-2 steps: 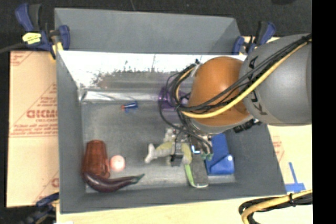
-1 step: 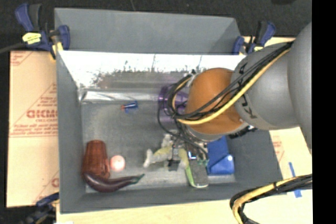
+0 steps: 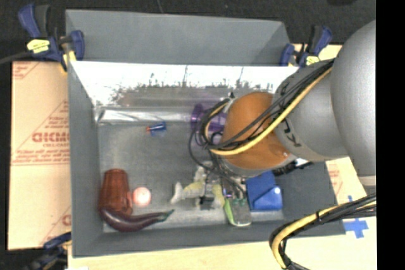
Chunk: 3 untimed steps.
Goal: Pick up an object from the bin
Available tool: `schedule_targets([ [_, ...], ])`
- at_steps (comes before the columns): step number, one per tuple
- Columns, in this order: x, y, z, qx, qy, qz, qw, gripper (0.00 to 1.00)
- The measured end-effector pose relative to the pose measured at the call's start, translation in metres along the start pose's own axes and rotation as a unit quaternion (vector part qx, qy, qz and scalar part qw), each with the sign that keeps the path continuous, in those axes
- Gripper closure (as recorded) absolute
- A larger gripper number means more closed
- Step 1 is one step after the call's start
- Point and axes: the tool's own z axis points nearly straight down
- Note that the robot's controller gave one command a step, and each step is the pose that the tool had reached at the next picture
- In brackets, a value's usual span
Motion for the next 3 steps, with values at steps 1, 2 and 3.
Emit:
schedule_targets([
  [1,0.002,-0.002,-0.064,0.001,0.0044,-0.017,0.9998,1.0],
  [2,0.001,-0.001,-0.068,0.0,0.0009,-0.014,0.9999,1.0],
  [3,0.012,0.011,-0.134,0.001,0.0044,-0.015,0.9999,1.0],
])
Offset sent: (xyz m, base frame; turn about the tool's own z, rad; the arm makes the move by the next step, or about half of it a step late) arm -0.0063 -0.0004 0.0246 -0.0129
